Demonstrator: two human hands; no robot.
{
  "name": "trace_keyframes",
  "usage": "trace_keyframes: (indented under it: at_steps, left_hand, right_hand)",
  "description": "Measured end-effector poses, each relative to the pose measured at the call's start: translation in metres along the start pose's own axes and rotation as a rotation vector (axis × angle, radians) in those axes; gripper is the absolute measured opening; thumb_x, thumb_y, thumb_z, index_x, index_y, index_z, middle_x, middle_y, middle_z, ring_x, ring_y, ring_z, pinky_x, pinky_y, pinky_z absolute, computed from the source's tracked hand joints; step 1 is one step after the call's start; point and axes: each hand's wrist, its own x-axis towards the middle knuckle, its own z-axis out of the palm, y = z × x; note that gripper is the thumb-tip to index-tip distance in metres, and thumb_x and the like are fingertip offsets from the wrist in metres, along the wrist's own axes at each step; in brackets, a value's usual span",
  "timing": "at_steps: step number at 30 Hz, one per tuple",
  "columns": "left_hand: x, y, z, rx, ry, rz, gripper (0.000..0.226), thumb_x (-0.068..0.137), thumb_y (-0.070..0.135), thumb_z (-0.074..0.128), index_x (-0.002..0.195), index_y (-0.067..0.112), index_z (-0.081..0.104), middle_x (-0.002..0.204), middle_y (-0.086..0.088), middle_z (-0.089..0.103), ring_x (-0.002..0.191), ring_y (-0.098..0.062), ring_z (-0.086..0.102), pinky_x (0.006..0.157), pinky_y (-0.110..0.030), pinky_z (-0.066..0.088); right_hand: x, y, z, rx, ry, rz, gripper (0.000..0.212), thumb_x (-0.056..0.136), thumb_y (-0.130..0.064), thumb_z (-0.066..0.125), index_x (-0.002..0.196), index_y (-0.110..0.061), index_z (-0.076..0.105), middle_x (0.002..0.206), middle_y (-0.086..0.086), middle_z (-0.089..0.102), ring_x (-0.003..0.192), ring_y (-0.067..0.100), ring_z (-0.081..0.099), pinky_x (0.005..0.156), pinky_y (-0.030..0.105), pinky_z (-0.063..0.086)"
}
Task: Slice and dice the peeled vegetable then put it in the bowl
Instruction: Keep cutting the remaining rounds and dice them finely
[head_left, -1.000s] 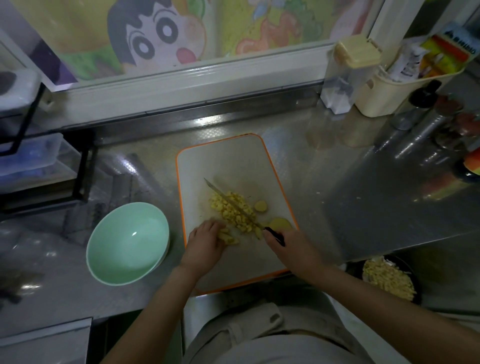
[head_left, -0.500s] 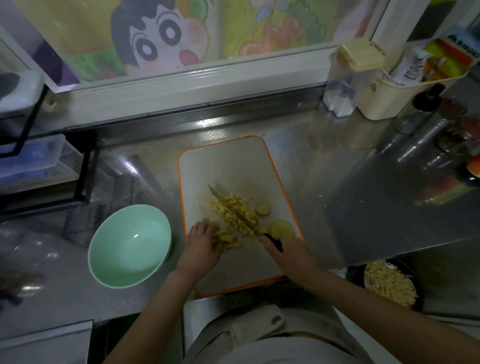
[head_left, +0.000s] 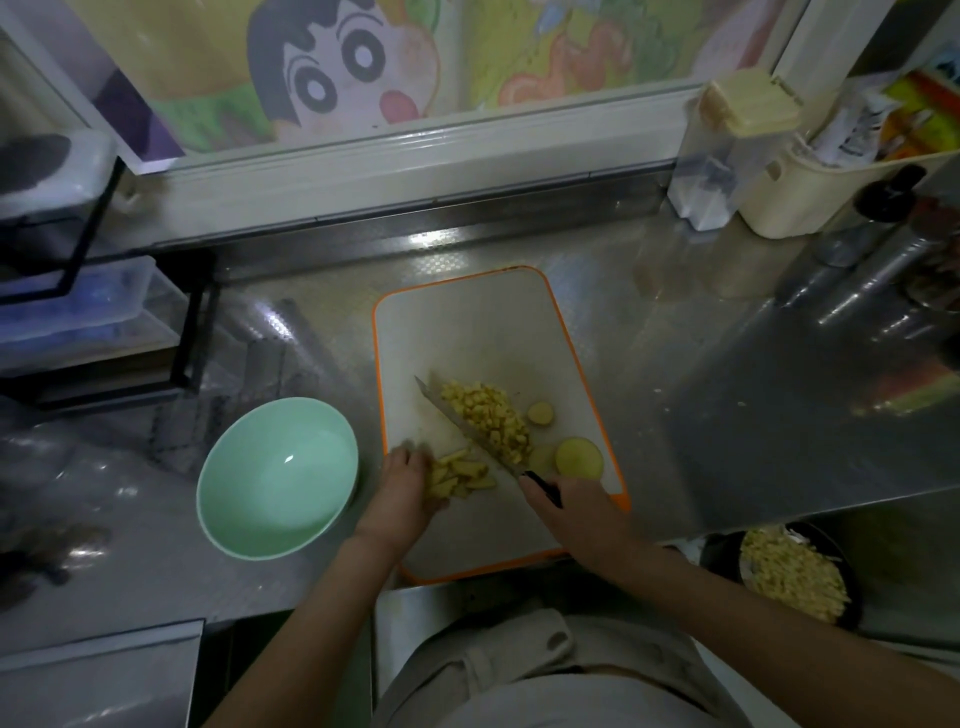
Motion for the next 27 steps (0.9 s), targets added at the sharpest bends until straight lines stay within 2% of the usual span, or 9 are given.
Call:
trace_keyframes:
  at_steps: [8, 12, 16, 18, 19, 20, 22, 26, 27]
  left_hand:
    - [-0.008, 0.001, 0.005, -0.055, 0.093, 0.033, 0.034, 0.081, 0.008, 0.065, 0.107, -0.002, 0.047, 0.112, -0.021, 0.047, 0.107, -0.033, 0.045, 0.089, -0.03, 0.033]
    - [-0.007, 0.004, 0.005, 0.061, 0.03, 0.011, 0.043, 0.088, 0.016, 0.056, 0.123, -0.001, 0.04, 0.126, -0.019, 0.041, 0.118, -0.031, 0.039, 0.1, -0.029, 0.028]
    - [-0.007, 0.012, 0.004, 0.234, -0.04, -0.05, 0.05, 0.089, 0.014, 0.051, 0.131, -0.005, 0.032, 0.13, -0.021, 0.039, 0.122, -0.033, 0.038, 0.104, -0.029, 0.026]
    - [-0.007, 0.014, 0.005, 0.368, -0.011, 0.007, 0.045, 0.077, 0.006, 0.058, 0.116, -0.014, 0.049, 0.108, -0.027, 0.054, 0.1, -0.039, 0.055, 0.092, -0.032, 0.044]
    - [-0.005, 0.012, 0.008, 0.439, 0.024, 0.062, 0.035, 0.069, 0.004, 0.056, 0.098, -0.014, 0.061, 0.088, -0.025, 0.06, 0.08, -0.036, 0.062, 0.076, -0.031, 0.052]
    - [-0.005, 0.012, 0.009, 0.473, 0.051, 0.07, 0.03, 0.063, 0.004, 0.047, 0.081, -0.01, 0.066, 0.073, -0.019, 0.06, 0.063, -0.03, 0.062, 0.062, -0.028, 0.054]
    - [-0.01, 0.015, 0.009, 0.486, 0.045, 0.072, 0.031, 0.053, 0.011, 0.046, 0.069, -0.005, 0.067, 0.064, -0.015, 0.058, 0.053, -0.026, 0.06, 0.053, -0.024, 0.052]
    - [-0.011, 0.019, 0.002, 0.329, 0.121, 0.069, 0.026, 0.066, -0.005, 0.049, 0.09, -0.006, 0.06, 0.086, -0.021, 0.057, 0.076, -0.035, 0.062, 0.069, -0.03, 0.054]
    - [-0.009, 0.02, 0.001, 0.306, 0.15, 0.075, 0.027, 0.064, -0.009, 0.054, 0.09, -0.004, 0.056, 0.085, -0.02, 0.055, 0.075, -0.035, 0.062, 0.067, -0.033, 0.054]
  right_hand:
    - [-0.001, -0.006, -0.005, -0.024, -0.007, 0.018, 0.045, 0.095, -0.049, 0.044, 0.071, -0.011, 0.051, 0.063, 0.004, 0.05, 0.059, 0.019, 0.049, 0.049, 0.03, 0.03]
    - [-0.002, -0.004, -0.006, -0.021, -0.007, 0.001, 0.046, 0.095, -0.049, 0.045, 0.059, -0.02, 0.04, 0.055, -0.003, 0.042, 0.05, 0.013, 0.044, 0.044, 0.026, 0.026]
    - [0.0, 0.001, -0.004, -0.021, -0.008, -0.002, 0.047, 0.094, -0.051, 0.044, 0.06, -0.019, 0.042, 0.054, -0.003, 0.041, 0.049, 0.009, 0.042, 0.045, 0.024, 0.029]
    - [0.001, 0.002, -0.004, -0.019, -0.022, 0.002, 0.048, 0.093, -0.052, 0.044, 0.059, -0.018, 0.042, 0.055, -0.001, 0.042, 0.051, 0.014, 0.045, 0.048, 0.029, 0.031]
    - [0.001, 0.002, -0.004, -0.016, -0.026, -0.001, 0.049, 0.093, -0.052, 0.044, 0.061, -0.016, 0.044, 0.056, 0.0, 0.043, 0.054, 0.017, 0.047, 0.051, 0.03, 0.033]
    - [0.001, 0.002, -0.006, -0.01, -0.03, -0.004, 0.049, 0.093, -0.052, 0.043, 0.064, -0.013, 0.047, 0.057, 0.001, 0.044, 0.057, 0.019, 0.049, 0.052, 0.03, 0.034]
    - [-0.001, -0.001, -0.011, -0.009, -0.035, -0.008, 0.048, 0.094, -0.051, 0.043, 0.071, -0.01, 0.051, 0.059, 0.0, 0.044, 0.056, 0.017, 0.048, 0.05, 0.029, 0.033]
    - [-0.003, -0.001, -0.017, -0.024, -0.057, -0.021, 0.05, 0.095, -0.051, 0.04, 0.076, -0.007, 0.052, 0.062, 0.003, 0.045, 0.054, 0.016, 0.045, 0.047, 0.025, 0.03]
    - [-0.003, 0.001, -0.018, -0.022, -0.053, -0.027, 0.051, 0.095, -0.053, 0.04, 0.075, -0.007, 0.052, 0.062, 0.003, 0.046, 0.055, 0.017, 0.046, 0.048, 0.027, 0.031]
